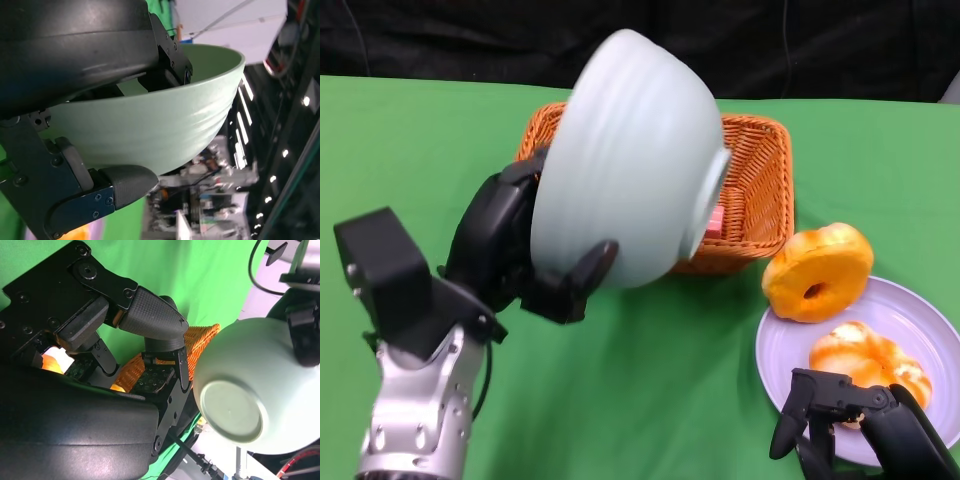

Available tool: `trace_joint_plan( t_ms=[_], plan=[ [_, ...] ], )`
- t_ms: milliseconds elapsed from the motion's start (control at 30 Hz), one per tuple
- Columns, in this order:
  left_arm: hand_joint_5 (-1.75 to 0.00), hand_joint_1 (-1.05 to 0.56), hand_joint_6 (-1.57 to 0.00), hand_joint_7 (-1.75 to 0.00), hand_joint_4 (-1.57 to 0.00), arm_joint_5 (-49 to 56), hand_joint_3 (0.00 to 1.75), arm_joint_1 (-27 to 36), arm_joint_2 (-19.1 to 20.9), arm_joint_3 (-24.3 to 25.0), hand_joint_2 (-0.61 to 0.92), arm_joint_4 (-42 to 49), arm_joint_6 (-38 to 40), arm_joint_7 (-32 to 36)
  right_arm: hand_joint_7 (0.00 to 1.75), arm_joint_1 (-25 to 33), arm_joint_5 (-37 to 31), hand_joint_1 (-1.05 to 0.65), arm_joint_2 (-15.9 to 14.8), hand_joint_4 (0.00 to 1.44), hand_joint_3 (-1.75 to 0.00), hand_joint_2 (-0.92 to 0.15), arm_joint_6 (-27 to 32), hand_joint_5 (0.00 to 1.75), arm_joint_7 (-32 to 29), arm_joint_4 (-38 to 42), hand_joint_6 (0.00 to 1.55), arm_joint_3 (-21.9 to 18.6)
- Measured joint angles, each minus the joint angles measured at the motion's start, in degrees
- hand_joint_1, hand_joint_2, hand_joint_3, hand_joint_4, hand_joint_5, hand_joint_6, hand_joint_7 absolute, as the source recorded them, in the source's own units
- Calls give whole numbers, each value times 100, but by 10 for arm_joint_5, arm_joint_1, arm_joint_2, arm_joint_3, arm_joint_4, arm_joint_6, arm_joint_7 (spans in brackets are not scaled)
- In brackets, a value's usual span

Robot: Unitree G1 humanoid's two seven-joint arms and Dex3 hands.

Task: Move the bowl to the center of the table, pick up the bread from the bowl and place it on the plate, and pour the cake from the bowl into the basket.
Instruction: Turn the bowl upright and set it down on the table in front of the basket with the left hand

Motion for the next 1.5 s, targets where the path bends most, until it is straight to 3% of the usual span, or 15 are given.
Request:
trace_joint_plan(
  t_ms=[100,200,433,600,833,1000,1200,1333,1500],
  plan=[
    [-175,-20,-94,-168,-108,43,158,21,24,-16,26,-16,-45,-2,149,0,2,-85,0,108,-139,-47,0,175,0,0,89,0],
    [-175,-21,-94,-171,-109,80,150,39,47,-27,33,-27,-82,-1,147,0,4,-85,1,108,-138,-46,0,175,-2,0,90,0],
    [-175,-17,-92,-175,-107,138,164,56,93,-49,28,-37,-199,0,146,0,5,-84,5,107,-139,-46,0,175,-12,0,89,-1],
    [-175,-21,-85,-175,-104,170,160,73,124,-63,29,-37,-264,2,144,0,15,-83,8,107,-137,-47,-1,175,-13,0,89,-1],
    [-175,-20,-81,-175,-105,344,155,82,169,-59,24,-31,-409,79,144,0,14,-81,12,106,-134,-48,-2,175,-32,0,88,-3],
    [-175,-23,-78,-175,-104,469,142,83,190,-50,23,-21,-466,163,142,0,17,-80,13,105,-130,-49,-4,175,-36,0,88,-2],
    [-175,-26,-74,-172,-100,639,109,79,217,-54,35,-20,-485,289,140,1,20,-78,21,102,-125,-52,-14,172,-43,0,87,-3],
    [-175,-27,-92,-129,-99,742,50,72,236,-78,55,-23,-452,385,141,4,22,-77,25,101,-120,-55,-14,172,-43,-3,87,-3],
    [-175,-35,-97,-106,-99,832,21,61,269,-132,69,-14,-405,515,142,9,22,-76,26,99,-117,-57,-14,172,-46,-12,85,-4]
  ],
)
